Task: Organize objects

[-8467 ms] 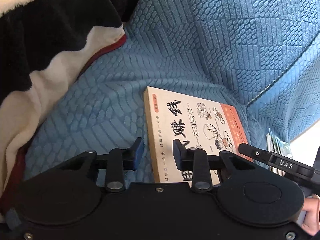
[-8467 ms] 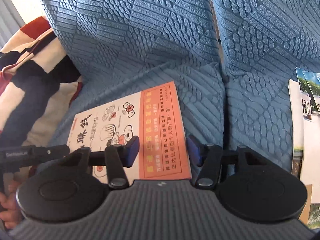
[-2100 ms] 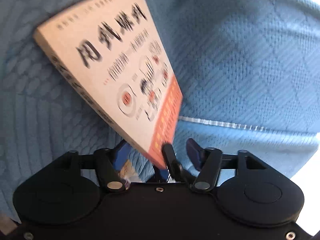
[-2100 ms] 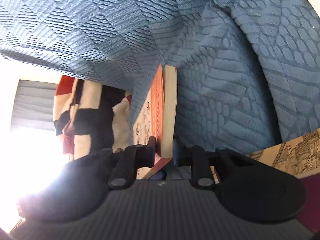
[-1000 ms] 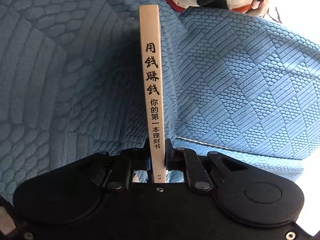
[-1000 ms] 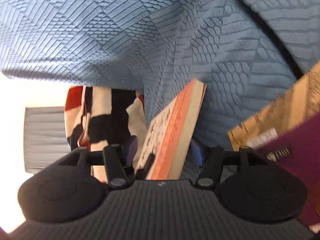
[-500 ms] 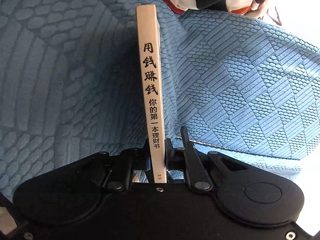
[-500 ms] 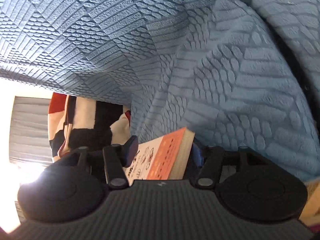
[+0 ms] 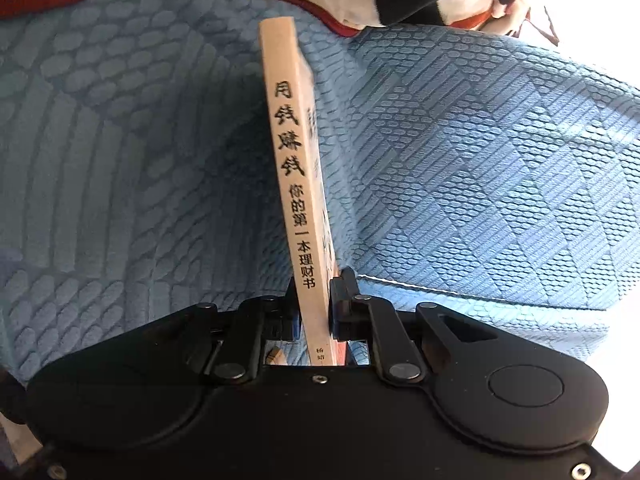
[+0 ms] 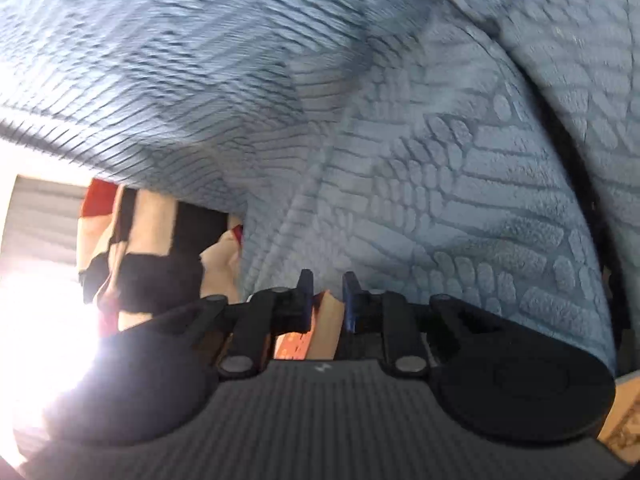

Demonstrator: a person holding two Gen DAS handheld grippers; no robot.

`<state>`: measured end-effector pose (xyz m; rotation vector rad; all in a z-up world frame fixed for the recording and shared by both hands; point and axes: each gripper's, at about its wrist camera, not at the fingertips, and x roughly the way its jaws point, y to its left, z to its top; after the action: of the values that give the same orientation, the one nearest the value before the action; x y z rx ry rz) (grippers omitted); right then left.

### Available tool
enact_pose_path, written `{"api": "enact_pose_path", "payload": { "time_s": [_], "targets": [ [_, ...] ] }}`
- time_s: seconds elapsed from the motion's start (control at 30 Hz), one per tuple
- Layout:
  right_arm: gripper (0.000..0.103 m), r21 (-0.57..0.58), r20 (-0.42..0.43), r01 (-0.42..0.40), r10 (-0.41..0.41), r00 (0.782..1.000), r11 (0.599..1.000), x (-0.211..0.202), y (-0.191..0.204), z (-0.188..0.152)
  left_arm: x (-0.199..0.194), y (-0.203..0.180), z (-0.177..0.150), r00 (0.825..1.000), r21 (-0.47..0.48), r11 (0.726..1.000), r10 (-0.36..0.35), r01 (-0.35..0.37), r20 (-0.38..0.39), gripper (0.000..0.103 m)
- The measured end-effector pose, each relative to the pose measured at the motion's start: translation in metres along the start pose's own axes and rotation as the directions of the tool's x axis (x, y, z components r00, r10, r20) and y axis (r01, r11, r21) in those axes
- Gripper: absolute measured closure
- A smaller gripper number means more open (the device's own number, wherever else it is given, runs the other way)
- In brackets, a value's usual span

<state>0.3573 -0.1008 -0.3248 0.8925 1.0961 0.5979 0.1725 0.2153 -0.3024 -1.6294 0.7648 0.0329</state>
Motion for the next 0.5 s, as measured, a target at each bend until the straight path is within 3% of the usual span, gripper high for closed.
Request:
{"api": "enact_pose_path", "payload": {
  "time_s": [0.3, 0.5],
  "targets": [
    [0.086, -0.132, 0.037, -0.02, 0.025, 0.999, 0.991, -0.056, 0.04, -0.023, -0.018, -0.025, -0.009, 1.0, 0.121, 0.992, 0.03, -0.03, 0.002, 0.088],
    [0.086, -0.23, 0.076, 0.012, 0.006, 0.997, 0.973, -0.095, 0.066, -0.045, -0.028, -0.042, -0.028, 0.999, 0.202, 0.979, 0.025, -0.021, -0.021, 0.088]
  ]
}}
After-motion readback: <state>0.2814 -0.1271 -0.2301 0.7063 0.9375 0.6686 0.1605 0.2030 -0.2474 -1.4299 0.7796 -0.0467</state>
